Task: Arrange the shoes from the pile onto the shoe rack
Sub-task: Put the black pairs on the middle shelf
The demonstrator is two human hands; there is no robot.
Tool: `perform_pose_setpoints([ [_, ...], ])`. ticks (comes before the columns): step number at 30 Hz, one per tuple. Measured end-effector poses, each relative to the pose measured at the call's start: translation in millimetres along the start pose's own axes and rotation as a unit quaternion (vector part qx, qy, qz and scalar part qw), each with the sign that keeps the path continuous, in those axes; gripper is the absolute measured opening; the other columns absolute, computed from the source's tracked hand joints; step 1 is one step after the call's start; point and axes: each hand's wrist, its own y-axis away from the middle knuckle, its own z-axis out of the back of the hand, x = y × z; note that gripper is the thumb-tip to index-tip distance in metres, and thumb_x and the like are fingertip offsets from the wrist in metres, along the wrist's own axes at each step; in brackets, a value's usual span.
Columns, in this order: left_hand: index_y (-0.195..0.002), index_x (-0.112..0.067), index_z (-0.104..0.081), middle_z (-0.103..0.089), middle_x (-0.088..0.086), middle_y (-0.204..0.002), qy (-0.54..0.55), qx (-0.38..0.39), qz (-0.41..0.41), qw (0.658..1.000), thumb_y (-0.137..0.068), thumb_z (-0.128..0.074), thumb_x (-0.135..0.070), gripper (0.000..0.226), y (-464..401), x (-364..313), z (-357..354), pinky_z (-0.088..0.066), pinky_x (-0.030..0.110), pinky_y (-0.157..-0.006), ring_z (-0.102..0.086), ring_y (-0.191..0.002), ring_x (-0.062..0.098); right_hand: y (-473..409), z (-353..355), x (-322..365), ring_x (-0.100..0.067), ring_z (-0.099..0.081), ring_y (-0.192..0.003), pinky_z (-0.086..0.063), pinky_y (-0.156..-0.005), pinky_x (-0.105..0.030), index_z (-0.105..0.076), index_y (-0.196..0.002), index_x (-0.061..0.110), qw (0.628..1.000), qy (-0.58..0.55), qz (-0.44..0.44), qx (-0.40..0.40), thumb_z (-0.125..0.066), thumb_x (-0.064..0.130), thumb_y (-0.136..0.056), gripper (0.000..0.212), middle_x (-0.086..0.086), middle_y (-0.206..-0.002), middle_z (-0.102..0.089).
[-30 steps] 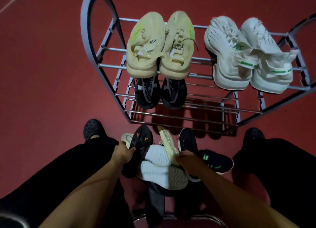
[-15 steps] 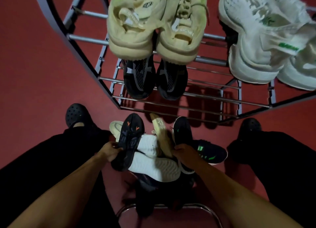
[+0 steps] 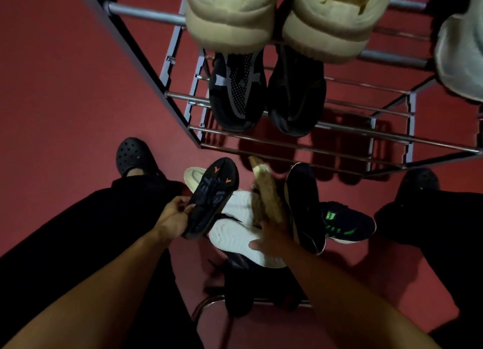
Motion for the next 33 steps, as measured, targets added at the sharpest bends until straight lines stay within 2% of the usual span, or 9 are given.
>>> perform_pose_setpoints([
  [4, -0.114, -0.012, -0.062, -0.069, 0.005, -0.107, 0.007, 0.000, -0.016, 1.000, -0.101, -0.057, -0.020, 0.016, -2.9, -0.7, 2.6, -0.053, 0.030, -0.083, -0.067, -0.092, 0.018, -1.0, -13.3, -1.0, -0.031, -0.048, -0.129, -0.037, -0.107, -0.041, -0.045, -0.138, 0.011, 0.999, 0.029, 0.014, 0.003, -0.075, 0.063, -0.066, 0.094, -0.013, -0.141, -0.051],
  [7, -0.116, -0.012, -0.066, -0.071, 0.004, -0.107, 0.001, -0.027, -0.045, 0.999, -0.099, -0.061, -0.021, 0.020, -0.4, -2.3, 5.6, -0.054, 0.032, -0.089, -0.068, -0.099, 0.019, 11.6, -10.6, -4.5, -0.031, -0.048, -0.127, -0.041, -0.104, -0.039, -0.035, -0.145, 0.017, 0.994, -0.041, 0.081, -0.053, -0.084, 0.049, -0.060, 0.103, -0.009, -0.141, -0.049],
  [10, -0.118, -0.011, -0.065, -0.070, 0.008, -0.111, -0.010, -0.046, -0.057, 0.997, -0.099, -0.061, -0.020, 0.022, 3.2, -6.0, 8.0, -0.053, 0.042, -0.099, -0.067, -0.105, 0.024, 30.6, 10.5, -8.2, -0.030, -0.052, -0.121, -0.045, -0.096, -0.038, -0.045, -0.139, 0.017, 0.966, -0.035, 0.179, -0.181, -0.085, 0.037, -0.067, 0.084, -0.010, -0.134, -0.052],
  [14, -0.121, -0.006, -0.063, -0.069, 0.011, -0.114, -0.017, -0.063, -0.072, 0.995, -0.099, -0.061, -0.018, 0.025, 13.1, -12.3, 6.4, -0.052, 0.042, -0.099, -0.066, -0.106, 0.026, 51.7, 42.3, -19.7, -0.030, -0.061, -0.090, -0.050, -0.074, -0.042, -0.054, -0.102, 0.025, 0.900, 0.091, 0.242, -0.350, -0.085, 0.043, -0.061, 0.054, -0.002, -0.101, -0.063],
  [17, -0.121, -0.004, -0.063, -0.068, 0.010, -0.112, -0.024, -0.062, -0.074, 0.995, -0.098, -0.061, -0.015, 0.025, 17.0, -14.9, 2.6, -0.052, 0.037, -0.095, -0.065, -0.104, 0.025, 54.1, 49.5, -27.2, -0.035, -0.058, -0.109, -0.046, -0.091, -0.047, -0.060, -0.114, 0.023, 0.921, 0.129, 0.216, -0.299, -0.081, 0.047, -0.066, 0.057, -0.004, -0.116, -0.062],
  [20, -0.123, -0.003, -0.062, -0.066, 0.008, -0.110, -0.030, -0.057, -0.071, 0.995, -0.099, -0.060, -0.014, 0.027, 19.9, -16.5, -0.9, -0.051, 0.034, -0.090, -0.064, -0.100, 0.023, 53.4, 40.6, -41.0, -0.032, -0.043, -0.134, -0.032, -0.110, -0.044, -0.048, -0.138, 0.015, 0.952, 0.152, 0.155, -0.215, -0.067, 0.055, -0.082, 0.071, -0.009, -0.141, -0.050],
  [23, -0.121, -0.002, -0.063, -0.067, 0.010, -0.109, -0.032, -0.058, -0.075, 0.995, -0.099, -0.060, -0.014, 0.025, 21.0, -19.6, -3.5, -0.052, 0.034, -0.089, -0.065, -0.100, 0.026, 54.3, 30.8, -54.3, -0.027, -0.038, -0.139, -0.030, -0.112, -0.036, -0.040, -0.146, 0.015, 0.970, 0.073, 0.093, -0.215, -0.060, 0.054, -0.088, 0.072, -0.008, -0.149, -0.043],
  [27, -0.122, -0.004, -0.062, -0.068, 0.010, -0.110, -0.043, -0.049, -0.074, 0.995, -0.099, -0.060, -0.016, 0.026, 22.8, -19.6, -4.8, -0.054, 0.036, -0.088, -0.066, -0.096, 0.024, 48.1, 33.7, -60.1, -0.030, -0.049, -0.125, -0.045, -0.100, -0.041, -0.049, -0.136, 0.011, 0.968, -0.031, 0.043, -0.245, -0.066, 0.049, -0.086, 0.065, -0.011, -0.138, -0.047],
  [33, -0.128, -0.001, -0.056, -0.064, 0.014, -0.118, -0.008, -0.019, 0.011, 1.000, -0.101, -0.056, -0.019, 0.032, 20.9, -15.3, -10.0, -0.050, 0.034, -0.082, -0.062, -0.097, 0.025, 38.8, 41.9, -74.8, -0.030, -0.050, -0.118, -0.044, -0.097, -0.035, -0.054, -0.126, 0.007, 0.938, -0.219, -0.025, -0.269, -0.075, 0.026, -0.084, 0.051, -0.014, -0.136, -0.040],
])
